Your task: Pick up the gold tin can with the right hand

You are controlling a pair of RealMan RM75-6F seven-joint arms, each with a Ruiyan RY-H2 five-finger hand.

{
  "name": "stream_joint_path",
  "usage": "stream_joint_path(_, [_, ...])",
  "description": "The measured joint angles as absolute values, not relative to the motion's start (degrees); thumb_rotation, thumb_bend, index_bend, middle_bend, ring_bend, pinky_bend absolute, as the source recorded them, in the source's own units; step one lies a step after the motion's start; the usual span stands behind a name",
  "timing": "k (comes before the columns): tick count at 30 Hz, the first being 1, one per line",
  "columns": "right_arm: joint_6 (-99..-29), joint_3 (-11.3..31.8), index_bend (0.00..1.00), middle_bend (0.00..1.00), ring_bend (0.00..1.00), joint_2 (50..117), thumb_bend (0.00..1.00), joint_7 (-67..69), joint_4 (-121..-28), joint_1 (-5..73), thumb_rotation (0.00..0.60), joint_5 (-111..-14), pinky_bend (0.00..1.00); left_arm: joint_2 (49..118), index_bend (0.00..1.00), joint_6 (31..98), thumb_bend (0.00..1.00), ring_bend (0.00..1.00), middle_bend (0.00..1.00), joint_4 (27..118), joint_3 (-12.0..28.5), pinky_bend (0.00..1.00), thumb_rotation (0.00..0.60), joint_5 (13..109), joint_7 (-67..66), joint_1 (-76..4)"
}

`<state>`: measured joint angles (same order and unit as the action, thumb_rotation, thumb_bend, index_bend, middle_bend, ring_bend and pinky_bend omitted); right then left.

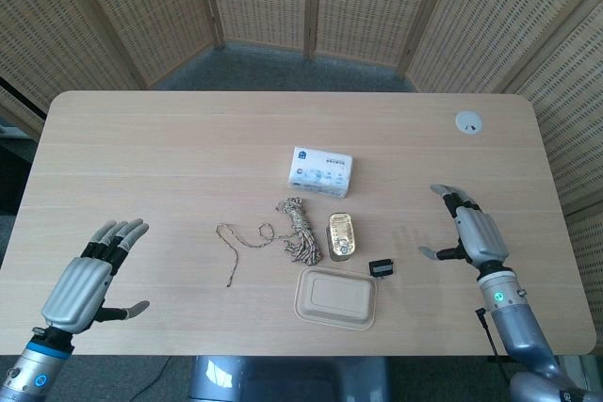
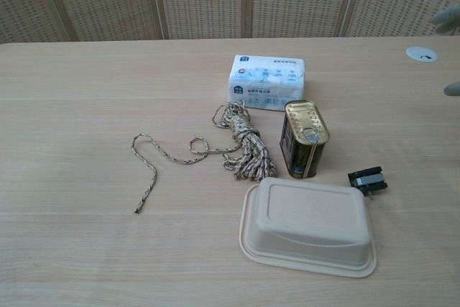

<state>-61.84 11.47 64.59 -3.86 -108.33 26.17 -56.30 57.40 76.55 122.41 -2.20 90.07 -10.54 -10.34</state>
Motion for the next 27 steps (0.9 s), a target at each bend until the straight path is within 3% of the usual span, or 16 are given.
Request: stream_joint_path(27, [-55.4, 12.3, 0.00, 0.00, 0.00, 66.7, 0.14, -5.6, -106.6, 31.7, 0.600, -55.6, 0.00, 57.7, 0.00, 75.8, 0.14, 0.00, 0.00, 121.3, -1.3, 0.00, 0.600, 89.2, -9.4, -11.1])
